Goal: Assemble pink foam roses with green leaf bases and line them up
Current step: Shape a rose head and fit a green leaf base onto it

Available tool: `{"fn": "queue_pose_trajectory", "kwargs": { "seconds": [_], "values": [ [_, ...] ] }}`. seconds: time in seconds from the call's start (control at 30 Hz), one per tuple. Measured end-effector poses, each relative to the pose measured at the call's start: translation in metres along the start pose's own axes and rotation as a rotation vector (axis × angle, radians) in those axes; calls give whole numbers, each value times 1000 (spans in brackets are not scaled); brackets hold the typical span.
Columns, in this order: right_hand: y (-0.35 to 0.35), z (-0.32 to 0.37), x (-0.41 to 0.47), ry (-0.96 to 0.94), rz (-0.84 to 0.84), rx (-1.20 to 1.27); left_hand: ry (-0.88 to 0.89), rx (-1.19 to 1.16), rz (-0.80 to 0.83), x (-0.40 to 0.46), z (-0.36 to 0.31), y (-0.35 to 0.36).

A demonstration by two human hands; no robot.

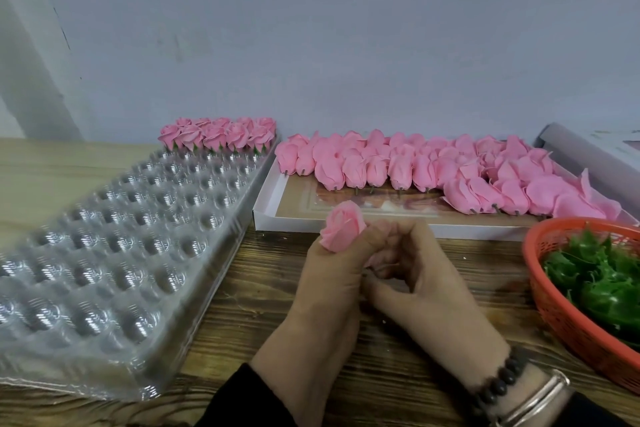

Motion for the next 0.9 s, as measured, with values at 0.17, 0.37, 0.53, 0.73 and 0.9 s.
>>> {"fn": "queue_pose_trajectory", "kwargs": {
  "seconds": [0.17, 0.37, 0.53, 0.73, 0.9],
  "values": [
    [-6, -3, 1, 14, -86, -11, -49, -44, 24, -5, 7, 6],
    [-4, -9, -1, 179, 43, 70, -102, -9, 97, -3, 7, 5],
    [2, -9, -4, 293, 141, 258, -109, 18, 92, 1, 8, 3],
    [0, -8, -4, 311, 148, 224, -155, 63, 126, 0, 11, 2],
    [2, -10, -6, 380, 198, 323, -112, 85, 110, 2, 8, 0]
  ]
}}
Point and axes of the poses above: each hand's wrist, its own x-axis towards the middle knuckle, its own y-axis out of the palm, z = x × y, the point moved 7 cm from there along x, towards the middle knuckle, and after that the axes turned 15 degrees about -z, right-handed, at the moved point
